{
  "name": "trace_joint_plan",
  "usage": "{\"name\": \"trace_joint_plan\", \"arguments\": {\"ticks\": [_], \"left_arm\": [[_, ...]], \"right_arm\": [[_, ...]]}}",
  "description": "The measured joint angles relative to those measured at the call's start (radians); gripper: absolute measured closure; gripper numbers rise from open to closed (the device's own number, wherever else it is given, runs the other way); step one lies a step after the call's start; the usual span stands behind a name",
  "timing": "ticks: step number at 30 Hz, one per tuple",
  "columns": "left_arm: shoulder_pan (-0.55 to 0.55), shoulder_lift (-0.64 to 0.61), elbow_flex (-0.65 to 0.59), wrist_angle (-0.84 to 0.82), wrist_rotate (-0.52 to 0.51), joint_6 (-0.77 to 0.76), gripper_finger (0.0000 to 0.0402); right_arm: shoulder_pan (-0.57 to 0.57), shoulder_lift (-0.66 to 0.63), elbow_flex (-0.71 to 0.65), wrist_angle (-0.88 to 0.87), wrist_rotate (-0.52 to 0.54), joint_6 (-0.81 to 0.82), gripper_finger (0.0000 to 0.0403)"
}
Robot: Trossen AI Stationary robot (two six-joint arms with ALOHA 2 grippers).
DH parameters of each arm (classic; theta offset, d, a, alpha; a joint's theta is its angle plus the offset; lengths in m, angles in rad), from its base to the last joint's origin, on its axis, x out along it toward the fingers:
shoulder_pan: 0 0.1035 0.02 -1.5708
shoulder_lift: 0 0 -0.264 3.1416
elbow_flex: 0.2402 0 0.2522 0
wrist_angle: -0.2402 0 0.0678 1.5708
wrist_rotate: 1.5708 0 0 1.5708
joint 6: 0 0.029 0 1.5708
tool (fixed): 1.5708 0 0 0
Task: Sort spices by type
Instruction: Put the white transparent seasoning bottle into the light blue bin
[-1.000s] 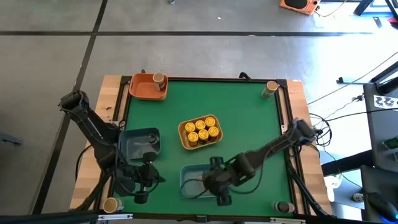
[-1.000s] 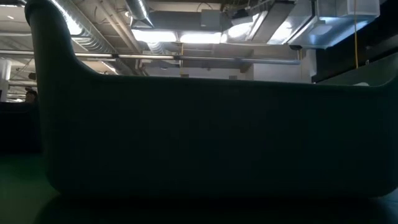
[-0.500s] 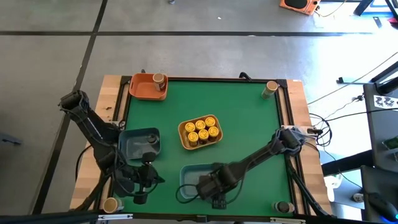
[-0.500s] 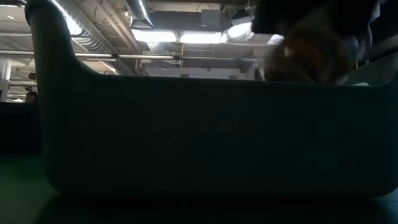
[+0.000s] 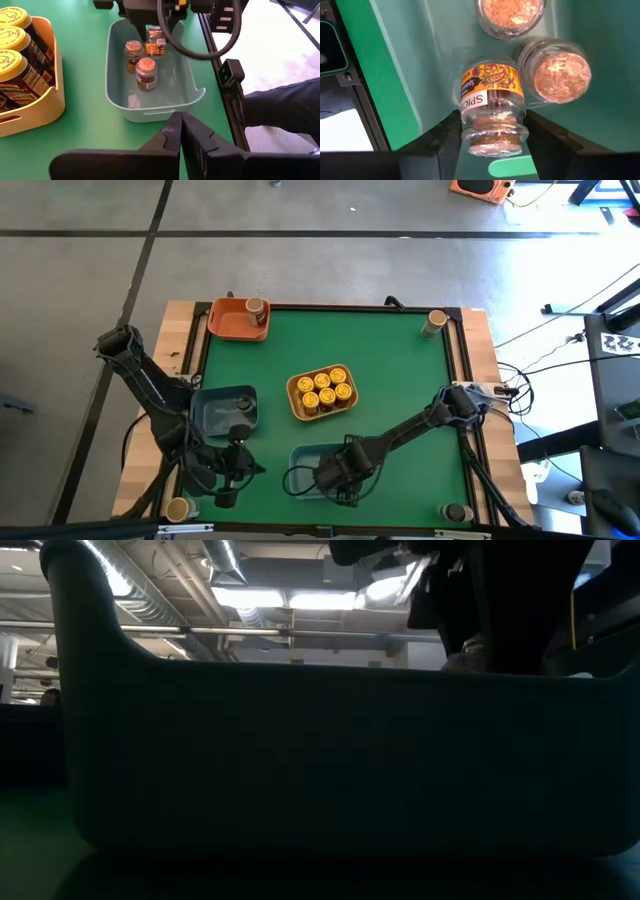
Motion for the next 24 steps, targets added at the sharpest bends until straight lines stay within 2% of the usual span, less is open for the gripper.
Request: {"name": "trace_joint_plan", "arguments": {"ticks": [9, 13, 19, 24], "left_arm": [[0.0, 0.0, 0.0, 0.007, -0.001, 0.016, 0.0396], [0.0, 0.0, 0.0, 0.008, -0.001, 0.035, 0.0396], [0.0, 0.0, 0.0, 0.008, -0.001, 0.028, 0.0396], [0.0, 0.0, 0.0, 0.009, -0.001, 0.029, 0.0396]], "right_arm": [[0.0, 0.043, 0.0, -0.026, -0.022, -0.029, 0.0209], [-0.001, 0.045, 0.0, -0.016, -0.009, -0.027, 0.0179], [-0.007, 0.047, -0.001, -0.017, -0.041, -0.027, 0.0114], [-0.002, 0.039, 0.07, -0.074, -0.034, -0.03, 0.0082]]}}
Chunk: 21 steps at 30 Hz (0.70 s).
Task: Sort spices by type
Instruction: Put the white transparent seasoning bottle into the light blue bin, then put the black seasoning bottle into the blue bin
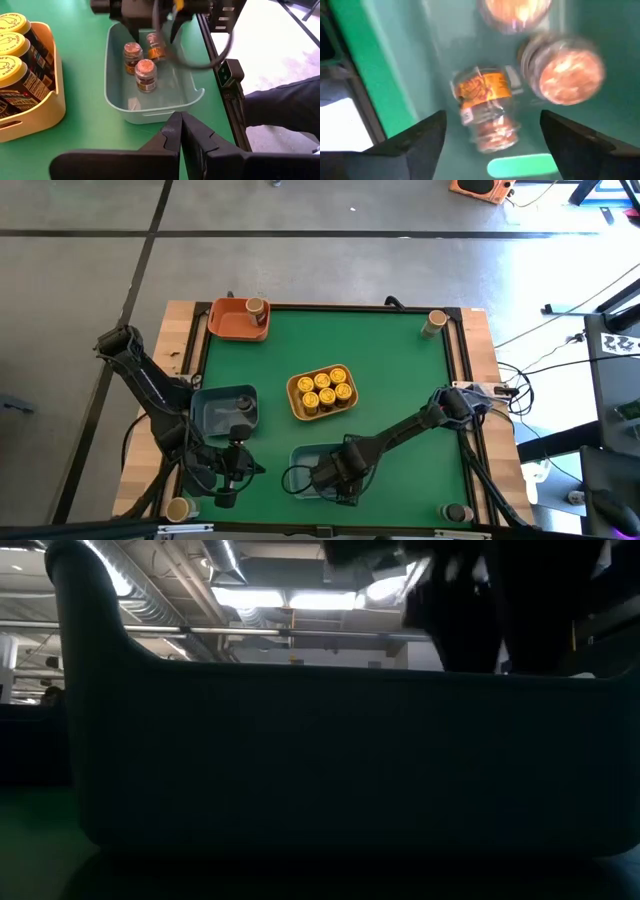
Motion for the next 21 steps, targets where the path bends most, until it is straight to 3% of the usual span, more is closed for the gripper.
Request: {"name": "trace_joint_plan", "arguments": {"ticks": [10, 14, 21], "left_arm": [[0.0, 0.0, 0.0, 0.0, 0.0, -0.013, 0.0396], [0.0, 0.0, 0.0, 0.001, -0.001, -0.022, 0.0396], [0.01, 0.0, 0.0, 0.026, -0.001, -0.037, 0.0392]], "right_arm": [[0.087, -0.004, 0.239, -0.237, 0.109, -0.072, 0.0075], [0.123, -0.012, 0.259, -0.282, 0.203, -0.067, 0.0075], [0.155, -0.064, 0.254, -0.324, 0.277, -0.017, 0.0075]]}}
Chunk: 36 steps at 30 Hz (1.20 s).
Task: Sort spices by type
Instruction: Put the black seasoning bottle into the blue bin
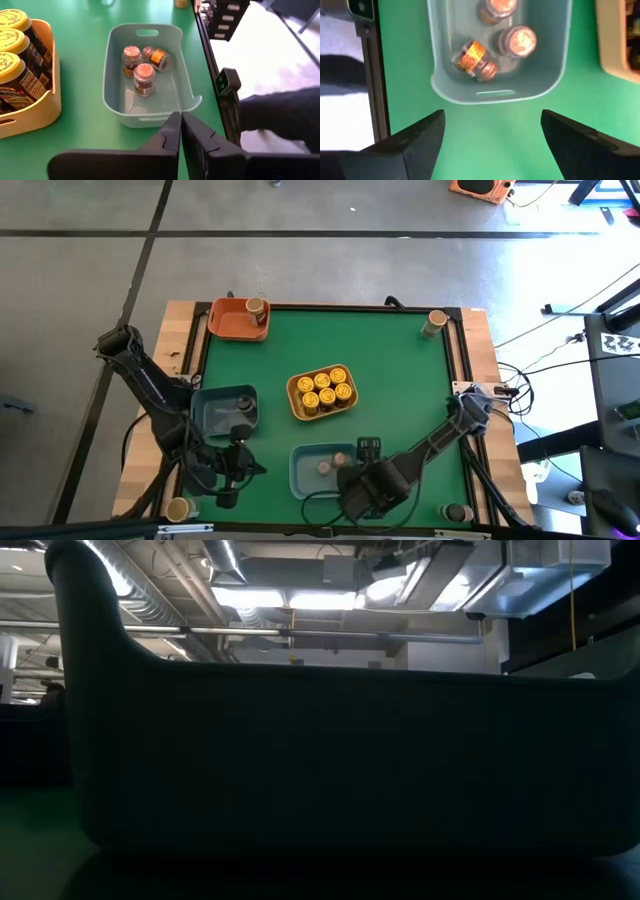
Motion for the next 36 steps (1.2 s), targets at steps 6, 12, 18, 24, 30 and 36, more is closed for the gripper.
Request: {"name": "trace_joint_plan", "arguments": {"ticks": [6, 12, 18, 24, 30, 36], "left_arm": [[0.037, 0.0, 0.0, 0.009, 0.002, -0.028, 0.0328], [0.088, 0.0, 0.0, 0.047, 0.011, 0.04, 0.0231], [0.137, 0.016, 0.0, 0.097, 0.011, 0.054, 0.0185], [0.177, 0.05, 0.0, 0.111, 0.012, 0.044, 0.0183], [0.197, 0.079, 0.0, 0.109, 0.014, 0.046, 0.0191], [0.194, 0.08, 0.0, 0.108, 0.037, 0.045, 0.0192]], "right_arm": [[0.039, -0.095, -0.081, -0.002, 0.028, 0.089, 0.0074], [0.113, -0.264, -0.314, -0.001, 0.08, 0.299, 0.0074], [0.295, -0.46, -0.613, -0.006, 0.029, 0.709, 0.0074], [0.441, -0.506, -0.723, 0.085, -0.135, 1.129, 0.0074], [0.499, -0.506, -0.731, 0.198, -0.21, 1.217, 0.0075], [0.54, -0.472, -0.73, 0.226, -0.19, 1.283, 0.0075]]}}
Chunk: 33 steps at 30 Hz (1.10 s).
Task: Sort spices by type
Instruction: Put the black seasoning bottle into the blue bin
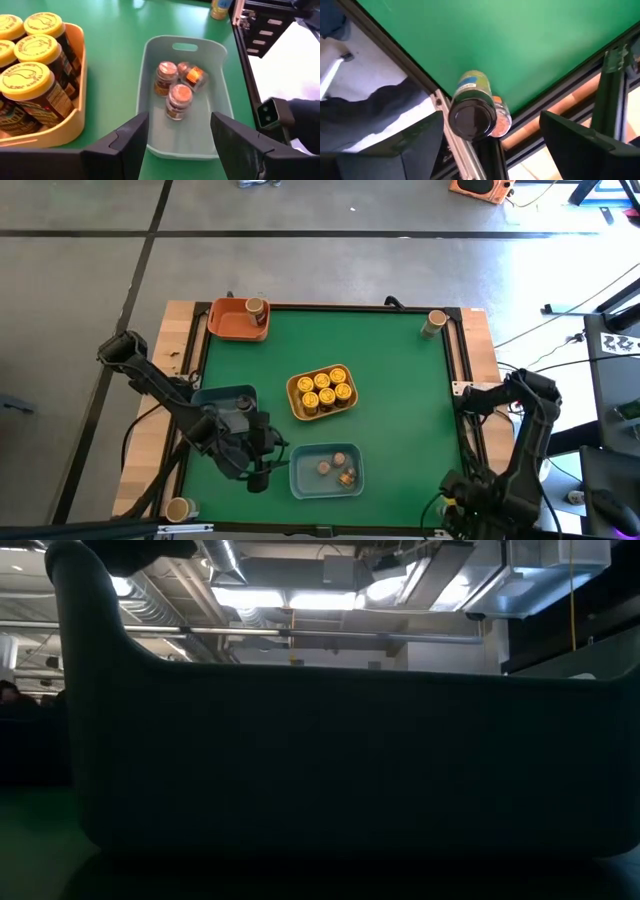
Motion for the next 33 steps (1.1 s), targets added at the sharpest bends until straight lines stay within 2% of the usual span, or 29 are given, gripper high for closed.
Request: {"name": "trace_joint_plan", "arguments": {"ticks": [10, 15, 21, 33], "left_arm": [[-0.004, 0.0, 0.0, -0.001, 0.005, 0.0, 0.0192], [-0.004, 0.0, 0.0, -0.001, 0.005, 0.0, 0.0192], [-0.004, 0.0, 0.0, -0.001, 0.005, 0.0, 0.0192], [-0.004, 0.0, 0.0, -0.002, 0.005, 0.001, 0.0192]], "right_arm": [[0.003, 0.058, -0.001, 0.003, -0.004, 0.006, 0.0075], [0.004, 0.089, 0.001, 0.027, -0.054, 0.006, 0.0075], [0.017, 0.114, 0.006, 0.068, -0.035, 0.01, 0.0075], [0.017, 0.12, -0.001, -0.013, -0.023, -0.007, 0.0075]]}}
